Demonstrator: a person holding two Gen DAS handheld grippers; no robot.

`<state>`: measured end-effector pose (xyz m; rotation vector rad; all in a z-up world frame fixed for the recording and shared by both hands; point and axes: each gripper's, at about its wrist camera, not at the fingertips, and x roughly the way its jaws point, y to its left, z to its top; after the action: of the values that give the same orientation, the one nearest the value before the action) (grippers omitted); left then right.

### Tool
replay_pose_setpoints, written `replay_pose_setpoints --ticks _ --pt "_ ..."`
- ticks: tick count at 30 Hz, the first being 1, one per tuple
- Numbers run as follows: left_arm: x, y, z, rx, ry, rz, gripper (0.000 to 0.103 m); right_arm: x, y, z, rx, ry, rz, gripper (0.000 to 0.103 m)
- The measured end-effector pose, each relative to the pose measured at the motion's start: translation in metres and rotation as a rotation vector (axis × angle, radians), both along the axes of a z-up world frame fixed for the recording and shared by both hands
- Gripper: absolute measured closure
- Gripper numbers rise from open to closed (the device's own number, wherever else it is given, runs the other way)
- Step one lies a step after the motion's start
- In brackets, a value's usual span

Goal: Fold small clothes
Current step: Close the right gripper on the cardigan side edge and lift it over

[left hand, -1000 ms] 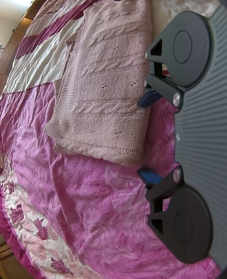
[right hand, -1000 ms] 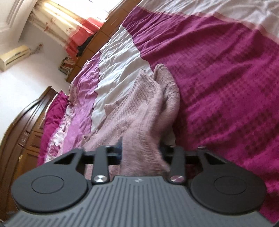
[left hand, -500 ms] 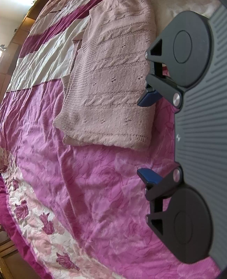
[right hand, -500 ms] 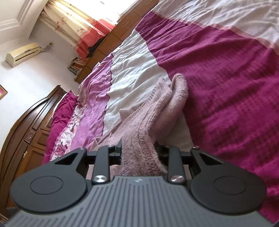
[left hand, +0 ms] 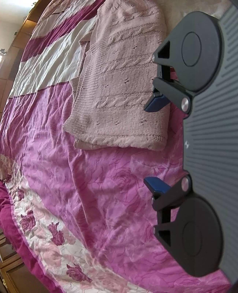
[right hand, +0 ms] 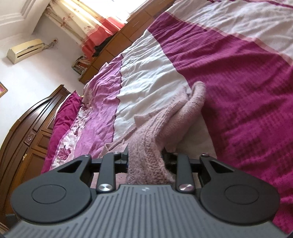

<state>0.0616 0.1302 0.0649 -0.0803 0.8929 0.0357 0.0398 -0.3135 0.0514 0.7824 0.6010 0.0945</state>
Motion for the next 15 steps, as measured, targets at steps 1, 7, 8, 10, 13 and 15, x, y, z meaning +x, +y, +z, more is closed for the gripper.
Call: replay_pose_setpoints --ticks 1,7,8,10,13,15 --pt "0.001 0.001 0.001 0.002 0.001 0.002 0.024 0.0 0.003 0.004 -0.005 -0.005 0.005 0.072" --pt "0.006 0.008 0.003 -0.012 0.009 0.01 0.024 0.005 0.026 0.026 -0.044 -0.046 0.072 0.073" --pt "0.007 0.01 0.003 -0.014 0.011 0.01 0.024 0.006 0.032 0.03 -0.063 -0.052 0.086 0.073" --pt "0.007 0.013 0.004 -0.014 0.012 0.01 0.024 0.009 0.043 0.039 -0.109 -0.06 0.11 0.073" --pt "0.006 0.019 0.005 -0.005 0.009 0.015 0.024 0.013 0.06 0.048 -0.146 -0.071 0.137 0.073" --pt "0.005 0.022 0.005 -0.004 0.01 0.018 0.024 0.016 0.069 0.053 -0.137 -0.083 0.152 0.073"
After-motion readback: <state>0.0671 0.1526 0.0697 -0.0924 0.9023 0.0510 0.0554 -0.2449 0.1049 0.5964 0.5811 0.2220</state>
